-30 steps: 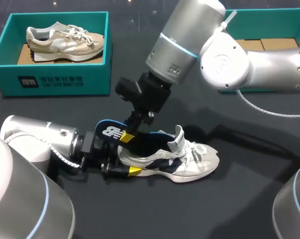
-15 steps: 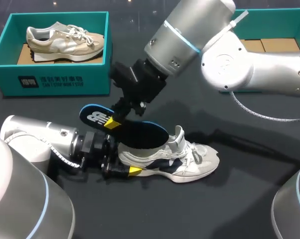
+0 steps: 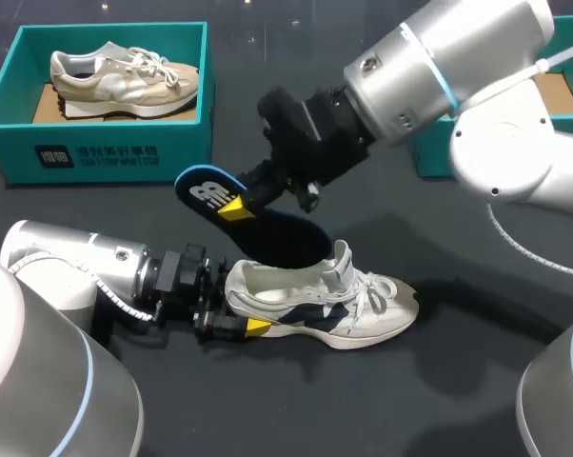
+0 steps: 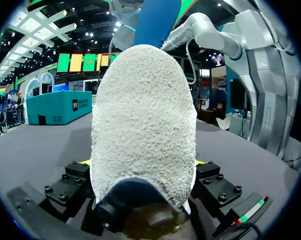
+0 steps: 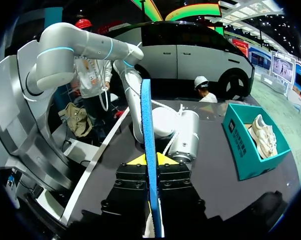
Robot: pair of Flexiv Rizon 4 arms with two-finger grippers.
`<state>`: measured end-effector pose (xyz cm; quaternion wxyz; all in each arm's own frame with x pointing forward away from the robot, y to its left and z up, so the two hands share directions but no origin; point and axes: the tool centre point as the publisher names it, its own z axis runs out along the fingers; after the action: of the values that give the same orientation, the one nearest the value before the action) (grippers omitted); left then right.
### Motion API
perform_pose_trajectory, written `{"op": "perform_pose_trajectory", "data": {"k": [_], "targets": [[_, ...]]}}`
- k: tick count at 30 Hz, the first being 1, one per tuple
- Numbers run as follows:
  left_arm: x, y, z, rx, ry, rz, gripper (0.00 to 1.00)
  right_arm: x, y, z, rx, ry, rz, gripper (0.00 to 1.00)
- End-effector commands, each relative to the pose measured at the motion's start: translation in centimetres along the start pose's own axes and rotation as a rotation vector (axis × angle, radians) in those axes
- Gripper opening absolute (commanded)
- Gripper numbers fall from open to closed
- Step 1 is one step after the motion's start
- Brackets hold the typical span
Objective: Take the shoe out of the shoebox, open the shoe tongue, remove and reinsert the insole, then place the shoe into the shoebox
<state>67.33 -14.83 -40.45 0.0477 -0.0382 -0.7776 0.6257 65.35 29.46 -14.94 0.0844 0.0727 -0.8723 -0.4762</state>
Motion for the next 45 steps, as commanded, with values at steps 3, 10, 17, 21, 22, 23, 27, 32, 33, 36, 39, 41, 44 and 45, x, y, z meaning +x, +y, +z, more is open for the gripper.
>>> {"op": "perform_pose_trajectory", "data": {"k": [3,10,17,21,22,23,27,32,33,36,39,41,44,45], "targets": [[0.0,0.0,0.1,0.000,0.000,0.000,0.00,1.7,1.6,-3.9,-0.150,-0.059,0.007,0.00],[0.0,0.0,0.1,0.000,0.000,0.000,0.00,4.3,4.6,-10.3,-0.168,-0.041,0.077,0.00],[0.0,0.0,0.1,0.000,0.000,0.000,0.00,4.3,4.6,-10.3,-0.168,-0.041,0.077,0.00],[0.0,0.0,0.1,0.000,0.000,0.000,0.00,4.3,4.6,-10.3,-0.168,-0.041,0.077,0.00],[0.0,0.0,0.1,0.000,0.000,0.000,0.00,4.3,4.6,-10.3,-0.168,-0.041,0.077,0.00],[0.0,0.0,0.1,0.000,0.000,0.000,0.00,5.0,4.6,-11.3,-0.182,-0.061,0.094,0.00],[0.0,0.0,0.1,0.000,0.000,0.000,0.00,7.8,4.6,-14.9,-0.258,-0.099,0.210,0.00],[0.0,0.0,0.1,0.000,0.000,0.000,0.00,9.6,5.3,-16.5,-0.253,-0.019,0.280,0.00],[0.0,0.0,0.1,0.000,0.000,0.000,0.00,9.6,5.3,-16.5,-0.253,-0.019,0.280,0.00],[0.0,0.0,0.1,0.000,0.000,0.000,0.00,9.6,5.3,-16.5,-0.253,-0.019,0.280,0.00],[0.0,0.0,0.1,0.000,0.000,0.000,0.00,9.6,5.3,-16.5,-0.253,-0.019,0.280,0.00],[0.0,0.0,0.1,0.000,0.000,0.000,0.00,9.6,5.3,-16.5,-0.253,-0.019,0.280,0.00],[0.0,0.0,0.1,0.000,0.000,0.000,0.00,10.0,5.1,-16.6,-0.275,-0.033,0.294,0.00],[0.0,0.0,0.1,0.000,0.000,0.000,0.00,10.5,5.0,-16.7,-0.300,-0.035,0.299,0.00]]}}
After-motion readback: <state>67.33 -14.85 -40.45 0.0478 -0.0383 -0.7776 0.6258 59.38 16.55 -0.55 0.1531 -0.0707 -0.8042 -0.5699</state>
